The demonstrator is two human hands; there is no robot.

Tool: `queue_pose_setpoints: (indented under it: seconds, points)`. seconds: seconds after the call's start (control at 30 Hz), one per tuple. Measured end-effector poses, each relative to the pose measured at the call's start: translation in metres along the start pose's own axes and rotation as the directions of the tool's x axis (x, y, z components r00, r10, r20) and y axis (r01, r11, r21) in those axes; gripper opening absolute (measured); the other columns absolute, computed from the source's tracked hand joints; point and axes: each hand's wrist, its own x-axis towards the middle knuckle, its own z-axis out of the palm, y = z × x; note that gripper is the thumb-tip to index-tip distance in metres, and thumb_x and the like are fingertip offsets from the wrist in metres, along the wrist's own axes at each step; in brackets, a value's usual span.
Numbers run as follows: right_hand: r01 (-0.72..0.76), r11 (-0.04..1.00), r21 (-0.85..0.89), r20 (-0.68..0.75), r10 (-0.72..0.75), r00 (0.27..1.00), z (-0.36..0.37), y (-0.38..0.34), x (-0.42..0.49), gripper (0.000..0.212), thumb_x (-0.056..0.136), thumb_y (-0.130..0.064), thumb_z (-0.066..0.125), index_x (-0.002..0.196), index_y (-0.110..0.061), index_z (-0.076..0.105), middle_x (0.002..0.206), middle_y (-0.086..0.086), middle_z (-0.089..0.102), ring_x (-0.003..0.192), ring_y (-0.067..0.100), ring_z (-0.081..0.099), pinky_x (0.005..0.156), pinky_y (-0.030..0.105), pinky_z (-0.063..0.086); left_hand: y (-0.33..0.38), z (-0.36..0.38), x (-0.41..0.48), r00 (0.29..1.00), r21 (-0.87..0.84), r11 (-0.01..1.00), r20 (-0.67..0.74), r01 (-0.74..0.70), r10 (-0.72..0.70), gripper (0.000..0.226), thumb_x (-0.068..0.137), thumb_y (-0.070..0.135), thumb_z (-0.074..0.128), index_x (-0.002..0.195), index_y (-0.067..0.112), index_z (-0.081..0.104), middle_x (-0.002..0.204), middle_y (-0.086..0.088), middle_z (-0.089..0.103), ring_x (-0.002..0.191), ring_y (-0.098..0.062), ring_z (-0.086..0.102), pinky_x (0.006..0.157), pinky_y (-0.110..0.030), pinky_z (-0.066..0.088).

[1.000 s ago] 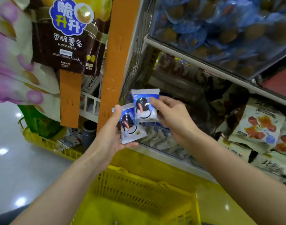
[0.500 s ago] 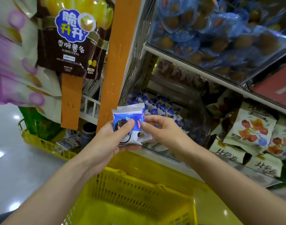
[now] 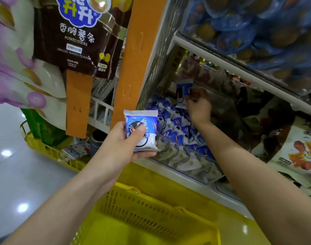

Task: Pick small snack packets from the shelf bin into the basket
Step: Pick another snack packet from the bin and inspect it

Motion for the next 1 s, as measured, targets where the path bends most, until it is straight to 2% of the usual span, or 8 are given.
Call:
queue_pose_setpoints:
  seconds: [0.13, 0.3, 0.43, 0.63, 0.73, 0.83, 0.97, 1.0]
  points:
    - [-0.016, 0.994, -0.112, -0.030, 0.013, 0.999, 0.025, 0.017, 0.033, 0.031, 0.092, -0.018, 0.055, 0.119, -0.004, 0.053, 0.119, 0.014, 0.060, 0.108, 0.028, 0.057, 0.089, 0.033, 0.046, -0.002, -0.004, 0.008, 0.999, 0.061, 0.998, -0.026, 0.021, -0.019, 0.017, 0.093, 0.020, 0.050, 0.109, 0.012, 0.052, 0.101, -0.012, 0.070, 0.085, -0.024, 0.071, 0.069, -0.032, 0.060]
    - [-0.075, 0.976, -0.206, 0.171, 0.112, 0.979, 0.042, 0.033, 0.049, 0.021, 0.090, -0.018, 0.057, 0.110, -0.010, 0.059, 0.112, 0.013, 0.063, 0.099, 0.028, 0.059, 0.090, 0.042, 0.049, -0.005, -0.001, 0.014, 0.999, 0.065, 0.997, -0.026, 0.048, -0.047, 0.018, 0.093, 0.019, 0.051, 0.109, 0.011, 0.052, 0.101, -0.012, 0.069, 0.085, -0.024, 0.071, 0.071, -0.031, 0.060]
    - [-0.051, 0.951, -0.305, 0.256, 0.134, 0.957, 0.042, 0.038, 0.055, 0.018, 0.087, -0.016, 0.060, 0.104, -0.009, 0.064, 0.106, 0.015, 0.065, 0.095, 0.030, 0.061, 0.086, 0.040, 0.051, -0.008, 0.001, 0.015, 0.998, 0.079, 0.995, -0.023, 0.059, -0.057, 0.019, 0.093, 0.021, 0.051, 0.111, 0.013, 0.052, 0.101, -0.010, 0.070, 0.086, -0.022, 0.071, 0.074, -0.034, 0.059]
    - [-0.047, 0.950, -0.308, 0.298, 0.144, 0.944, 0.052, 0.032, 0.063, 0.023, 0.091, -0.014, 0.057, 0.111, -0.007, 0.065, 0.119, 0.016, 0.062, 0.108, 0.029, 0.058, 0.094, 0.035, 0.044, -0.010, -0.002, 0.014, 0.998, 0.123, 0.991, -0.036, 0.058, -0.054, 0.017, 0.092, 0.023, 0.052, 0.108, 0.017, 0.052, 0.102, -0.007, 0.071, 0.089, -0.020, 0.070, 0.081, -0.038, 0.057]
    - [-0.031, 0.947, -0.321, 0.353, 0.150, 0.924, 0.055, 0.030, 0.066, 0.023, 0.095, -0.015, 0.050, 0.111, -0.008, 0.065, 0.117, 0.013, 0.062, 0.091, 0.021, 0.059, 0.081, 0.027, 0.041, -0.009, -0.002, 0.014, 0.998, 0.137, 0.989, -0.027, 0.055, -0.051, 0.017, 0.092, 0.024, 0.052, 0.108, 0.019, 0.052, 0.101, -0.005, 0.071, 0.089, -0.019, 0.070, 0.083, -0.038, 0.056]
    - [-0.037, 0.959, -0.282, 0.370, 0.145, 0.918, 0.051, 0.029, 0.068, 0.030, 0.098, -0.023, 0.042, 0.105, -0.005, 0.065, 0.084, 0.007, 0.061, 0.062, 0.009, 0.046, 0.060, 0.024, 0.037, -0.009, 0.000, 0.014, 0.999, 0.142, 0.988, -0.017, 0.053, -0.051, 0.017, 0.092, 0.022, 0.051, 0.108, 0.018, 0.052, 0.102, -0.004, 0.071, 0.090, -0.018, 0.070, 0.084, -0.037, 0.056]
    - [0.010, 0.958, -0.287, 0.403, 0.111, 0.909, 0.040, 0.020, 0.055, 0.034, 0.101, -0.027, 0.033, 0.082, -0.013, 0.057, 0.088, 0.011, 0.052, 0.070, 0.019, 0.047, 0.062, 0.027, 0.034, -0.007, 0.004, 0.013, 0.998, 0.124, 0.990, -0.017, 0.064, -0.063, 0.017, 0.093, 0.019, 0.051, 0.109, 0.013, 0.051, 0.102, -0.008, 0.070, 0.089, -0.022, 0.070, 0.076, -0.034, 0.059]
    - [0.032, 0.961, -0.274, 0.395, 0.083, 0.915, 0.036, 0.016, 0.048, 0.032, 0.101, -0.027, 0.033, 0.086, -0.012, 0.058, 0.091, 0.010, 0.051, 0.076, 0.019, 0.048, 0.066, 0.026, 0.033, -0.007, 0.004, 0.012, 0.998, 0.126, 0.990, -0.022, 0.066, -0.064, 0.016, 0.093, 0.019, 0.051, 0.108, 0.014, 0.051, 0.103, -0.008, 0.070, 0.089, -0.022, 0.070, 0.077, -0.035, 0.058]
